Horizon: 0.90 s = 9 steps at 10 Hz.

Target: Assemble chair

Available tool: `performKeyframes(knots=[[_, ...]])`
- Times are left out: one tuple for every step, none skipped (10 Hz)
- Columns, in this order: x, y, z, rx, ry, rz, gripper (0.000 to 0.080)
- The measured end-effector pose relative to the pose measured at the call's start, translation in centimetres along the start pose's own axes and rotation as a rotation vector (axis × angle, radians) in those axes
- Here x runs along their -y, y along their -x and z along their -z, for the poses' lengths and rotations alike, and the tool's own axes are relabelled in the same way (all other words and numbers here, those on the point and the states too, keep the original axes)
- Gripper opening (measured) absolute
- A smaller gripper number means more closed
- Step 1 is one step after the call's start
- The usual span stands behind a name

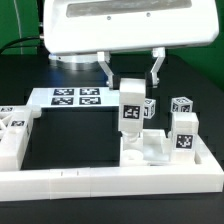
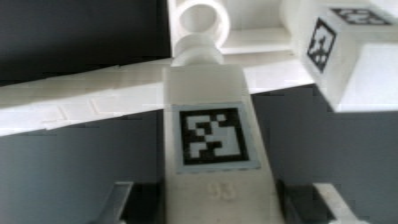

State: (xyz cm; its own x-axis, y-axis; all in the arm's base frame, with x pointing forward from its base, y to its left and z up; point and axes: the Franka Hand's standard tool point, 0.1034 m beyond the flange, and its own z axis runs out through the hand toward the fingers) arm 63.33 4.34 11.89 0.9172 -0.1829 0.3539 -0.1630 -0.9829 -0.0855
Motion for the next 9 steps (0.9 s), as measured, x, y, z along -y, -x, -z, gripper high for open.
performKeyframes(knots=[[0.10,0.35,-0.38,0.007,0.002,0.005,0.0294],[-0.05,0.41,-0.57,0.005,0.004,0.004,0.0294],[-0.01,0.17,-0.66,-0.033,0.005,0.007,0.0294],[0.01,0.32,-0.75,-0.027,0.005,0.008,0.0294],[-0.05,0.08,-0.67,-0.048,0.005,0.009,0.0294],[-0.14,0.14,-0.70,-0.047,0.006,0.010,0.0294],[-0.19,0.14,-0.71,-0.047,0.007,0.012,0.0294],[-0.42,0.17,-0.80,-0.045,0.009,0.018,0.0294],[-0.67,0.19,-0.89,-0.044,0.012,0.019,0.0294]])
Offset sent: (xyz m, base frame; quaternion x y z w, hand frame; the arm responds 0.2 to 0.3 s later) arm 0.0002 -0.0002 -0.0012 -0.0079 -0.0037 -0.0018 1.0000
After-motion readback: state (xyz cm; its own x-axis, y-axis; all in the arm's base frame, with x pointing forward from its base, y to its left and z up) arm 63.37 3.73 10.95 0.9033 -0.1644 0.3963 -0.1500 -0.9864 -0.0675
